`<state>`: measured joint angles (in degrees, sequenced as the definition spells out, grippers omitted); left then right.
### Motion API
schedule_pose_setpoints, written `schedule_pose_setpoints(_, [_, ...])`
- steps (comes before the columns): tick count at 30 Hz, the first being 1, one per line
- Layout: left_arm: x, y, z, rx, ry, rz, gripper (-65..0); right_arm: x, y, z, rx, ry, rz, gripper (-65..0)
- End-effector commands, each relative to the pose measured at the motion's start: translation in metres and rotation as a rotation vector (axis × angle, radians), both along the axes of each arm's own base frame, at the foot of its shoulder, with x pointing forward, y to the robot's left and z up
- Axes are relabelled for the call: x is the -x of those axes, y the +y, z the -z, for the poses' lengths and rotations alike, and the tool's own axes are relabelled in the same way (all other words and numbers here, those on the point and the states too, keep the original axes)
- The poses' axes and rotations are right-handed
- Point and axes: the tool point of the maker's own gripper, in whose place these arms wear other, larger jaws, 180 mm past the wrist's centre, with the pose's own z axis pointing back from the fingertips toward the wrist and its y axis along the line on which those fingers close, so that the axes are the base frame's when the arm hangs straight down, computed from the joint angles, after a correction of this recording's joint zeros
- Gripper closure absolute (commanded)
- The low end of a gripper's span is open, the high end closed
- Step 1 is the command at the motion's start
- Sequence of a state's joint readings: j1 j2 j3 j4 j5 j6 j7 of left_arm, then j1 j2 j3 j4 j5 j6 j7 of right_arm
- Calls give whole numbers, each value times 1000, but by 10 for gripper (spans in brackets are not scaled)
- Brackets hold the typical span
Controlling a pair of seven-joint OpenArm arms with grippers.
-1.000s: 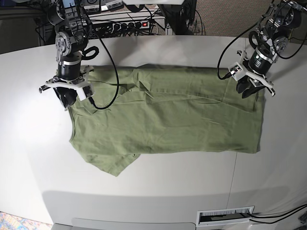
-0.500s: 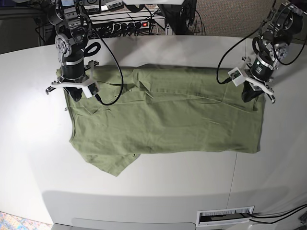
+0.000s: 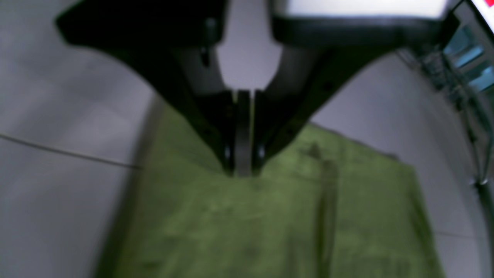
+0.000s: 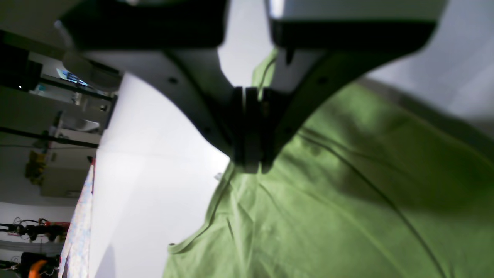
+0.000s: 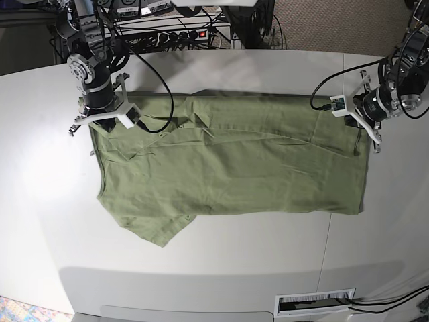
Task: Fold the T-shirt properly
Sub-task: 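Lift the side edge with both grippers and fold it across the shirt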
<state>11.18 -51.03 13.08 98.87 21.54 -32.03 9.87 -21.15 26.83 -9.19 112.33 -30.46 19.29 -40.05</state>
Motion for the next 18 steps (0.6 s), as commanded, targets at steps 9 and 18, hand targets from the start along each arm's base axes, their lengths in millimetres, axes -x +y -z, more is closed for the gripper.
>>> schedule_pose_setpoints(9, [8, -5, -5, 21, 71, 47, 0, 4, 0, 2, -7, 58, -30, 0])
schedule_pose_setpoints(18, [26, -8, 5, 77, 145, 20, 0, 23, -19, 18, 59, 170, -30, 0])
